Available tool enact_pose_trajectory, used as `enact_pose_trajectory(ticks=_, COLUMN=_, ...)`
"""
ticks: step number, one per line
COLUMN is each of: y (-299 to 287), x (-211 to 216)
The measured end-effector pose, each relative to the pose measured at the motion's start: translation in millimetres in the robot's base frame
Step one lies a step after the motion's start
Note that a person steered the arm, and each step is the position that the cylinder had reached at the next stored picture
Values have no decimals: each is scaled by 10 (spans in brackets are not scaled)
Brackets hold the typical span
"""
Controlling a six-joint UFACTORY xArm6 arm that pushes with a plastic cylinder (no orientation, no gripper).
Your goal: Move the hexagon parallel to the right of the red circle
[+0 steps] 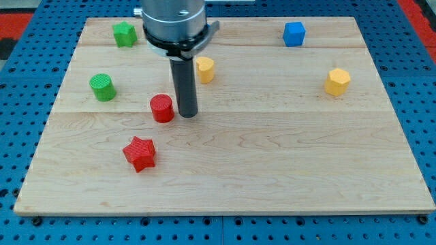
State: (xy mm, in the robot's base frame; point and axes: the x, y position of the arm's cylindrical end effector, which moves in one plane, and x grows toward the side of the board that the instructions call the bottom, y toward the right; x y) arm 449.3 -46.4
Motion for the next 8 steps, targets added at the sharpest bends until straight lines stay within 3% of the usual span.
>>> enact_pose_trajectory(ticks=1, y=224, x=-93)
enact_pose_trajectory(ticks=2, y=769, x=260)
enact_pose_trajectory(ticks=3, y=1844, x=530)
enact_pose_trajectory(ticks=5, y=3877, x=279)
enact_pose_trajectory(ticks=6, y=3903, x=78)
enact_pose_trajectory(ticks=7, y=3687, x=-609)
enact_pose_trajectory(ticks=8, y=3639, x=-790)
